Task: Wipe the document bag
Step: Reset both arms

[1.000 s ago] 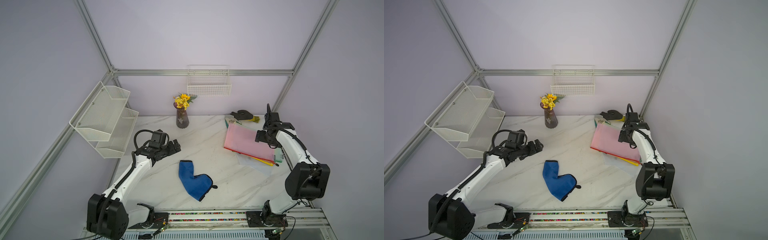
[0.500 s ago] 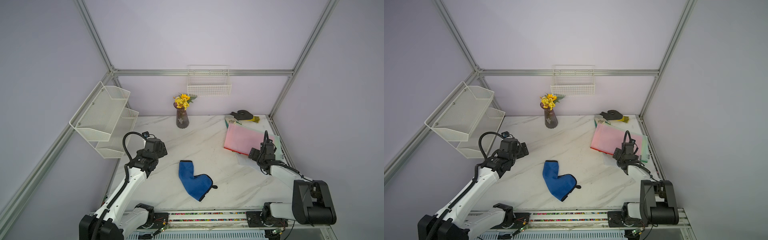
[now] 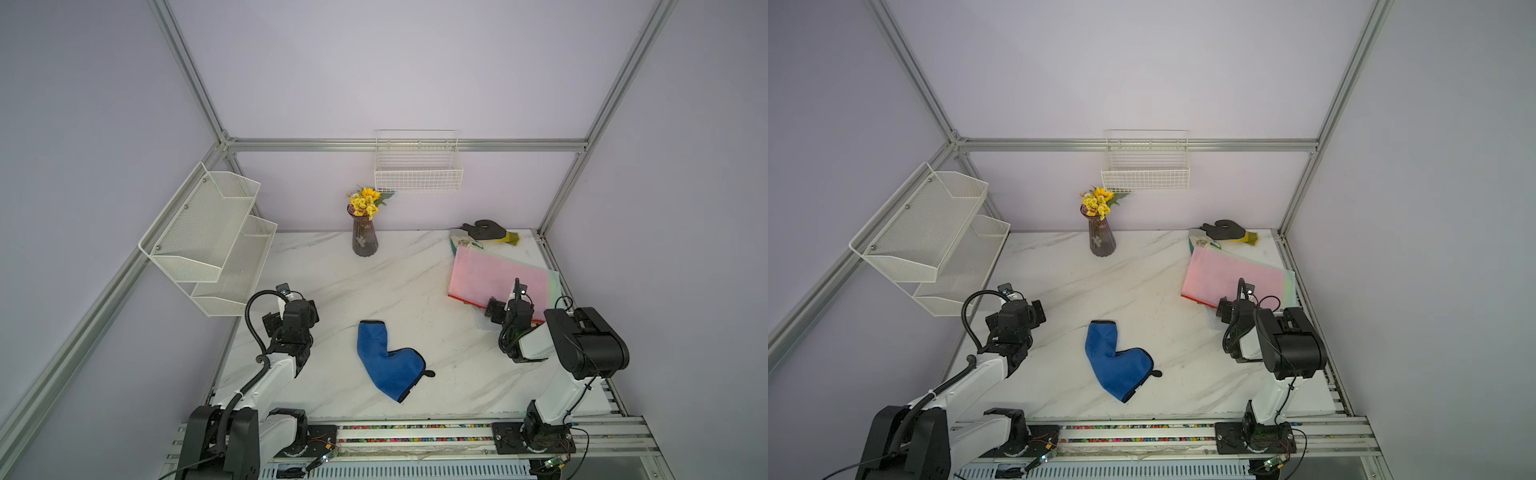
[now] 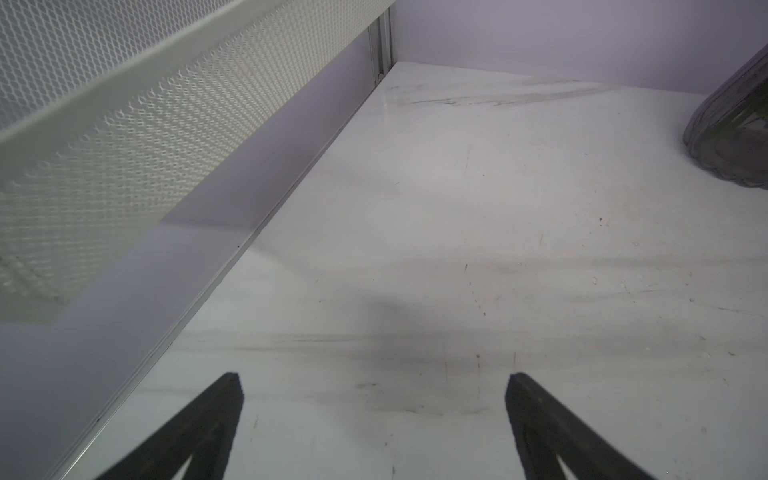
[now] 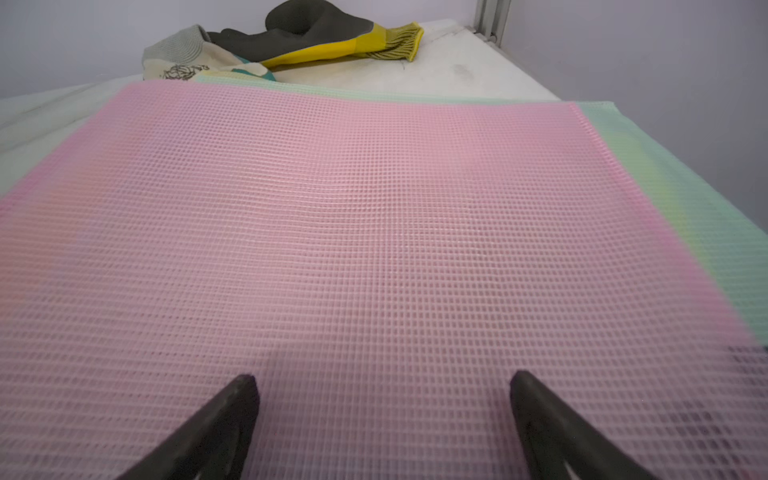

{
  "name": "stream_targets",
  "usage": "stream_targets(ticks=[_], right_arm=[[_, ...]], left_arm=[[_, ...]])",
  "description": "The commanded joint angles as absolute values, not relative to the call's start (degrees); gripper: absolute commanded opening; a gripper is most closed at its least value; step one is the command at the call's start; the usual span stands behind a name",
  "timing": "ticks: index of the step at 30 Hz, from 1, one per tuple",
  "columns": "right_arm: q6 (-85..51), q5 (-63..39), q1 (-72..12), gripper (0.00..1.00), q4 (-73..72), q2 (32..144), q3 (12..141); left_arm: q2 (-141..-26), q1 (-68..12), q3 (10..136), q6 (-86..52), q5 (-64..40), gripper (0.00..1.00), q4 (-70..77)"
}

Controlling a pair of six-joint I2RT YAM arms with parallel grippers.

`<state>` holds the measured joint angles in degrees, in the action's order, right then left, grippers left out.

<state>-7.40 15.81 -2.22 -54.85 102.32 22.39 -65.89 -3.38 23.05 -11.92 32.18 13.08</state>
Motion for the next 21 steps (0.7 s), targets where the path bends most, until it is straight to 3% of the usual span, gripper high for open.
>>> stream_targets(ticks=[1, 10, 21], right_arm=[[-5.04, 17.22, -2.82, 0.97, -55.67, 101.81, 25.28], [-4.06, 15.55, -2.89, 0.97, -56.26, 102.36, 25.51], [-3.76, 14.18, -2.9, 0.97, -55.63, 102.44, 25.83]], left_arm=[[-71.43, -2.31, 22.63, -9.46, 30.5, 1.0, 32.55], [-86.79, -0.26, 20.98, -4.82, 21.49, 1.0, 52.73], [-89.6, -0.53, 21.07, -3.96, 20.43, 1.0, 54.88]])
